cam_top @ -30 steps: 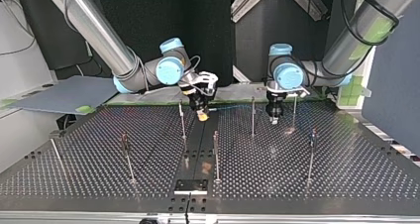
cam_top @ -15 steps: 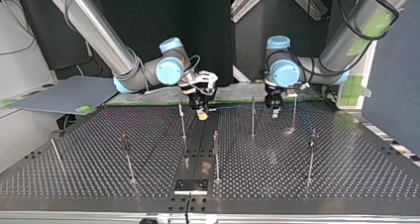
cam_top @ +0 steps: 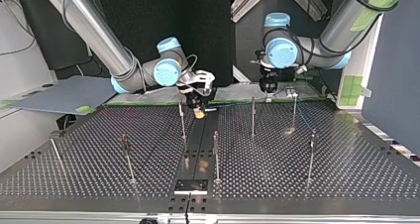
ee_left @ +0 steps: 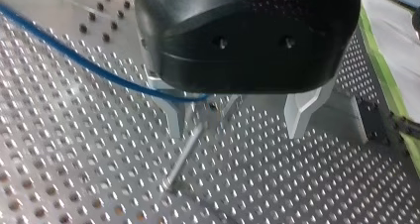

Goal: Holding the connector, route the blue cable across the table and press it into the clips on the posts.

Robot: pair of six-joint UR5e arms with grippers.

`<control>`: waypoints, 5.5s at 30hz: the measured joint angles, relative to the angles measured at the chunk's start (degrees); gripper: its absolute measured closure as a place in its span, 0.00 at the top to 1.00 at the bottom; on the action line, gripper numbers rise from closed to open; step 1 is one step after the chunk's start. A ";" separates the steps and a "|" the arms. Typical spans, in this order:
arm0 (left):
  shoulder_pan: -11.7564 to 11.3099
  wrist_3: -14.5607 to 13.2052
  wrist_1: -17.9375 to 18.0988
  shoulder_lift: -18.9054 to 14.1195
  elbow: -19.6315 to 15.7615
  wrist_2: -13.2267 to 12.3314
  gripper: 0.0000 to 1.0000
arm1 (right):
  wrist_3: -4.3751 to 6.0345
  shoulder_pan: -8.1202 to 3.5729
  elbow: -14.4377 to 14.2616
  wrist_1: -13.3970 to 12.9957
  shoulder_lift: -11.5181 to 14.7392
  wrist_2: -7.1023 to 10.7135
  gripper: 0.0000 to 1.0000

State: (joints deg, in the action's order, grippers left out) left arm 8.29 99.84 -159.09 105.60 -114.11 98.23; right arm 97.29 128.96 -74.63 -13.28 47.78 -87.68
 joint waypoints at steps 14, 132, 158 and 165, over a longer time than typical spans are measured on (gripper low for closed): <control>5.15 1.93 1.68 -3.40 -1.25 0.53 0.99 | 0.25 -0.12 -0.46 0.35 0.00 -0.10 0.00; 12.83 6.95 -0.75 -7.34 15.77 11.17 0.00 | 0.63 -2.98 0.92 11.95 21.56 0.60 0.00; 10.76 7.12 -0.78 -5.60 20.64 6.05 0.00 | 2.36 -4.27 0.80 12.19 20.41 5.39 0.00; 10.23 6.87 -1.38 -2.89 22.76 4.49 0.00 | 3.42 -5.63 2.37 12.13 20.11 6.82 0.00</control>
State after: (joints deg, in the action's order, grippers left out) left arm 18.51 106.71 -160.47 102.71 -91.34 102.71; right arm 100.71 123.33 -72.27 -1.15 67.89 -80.86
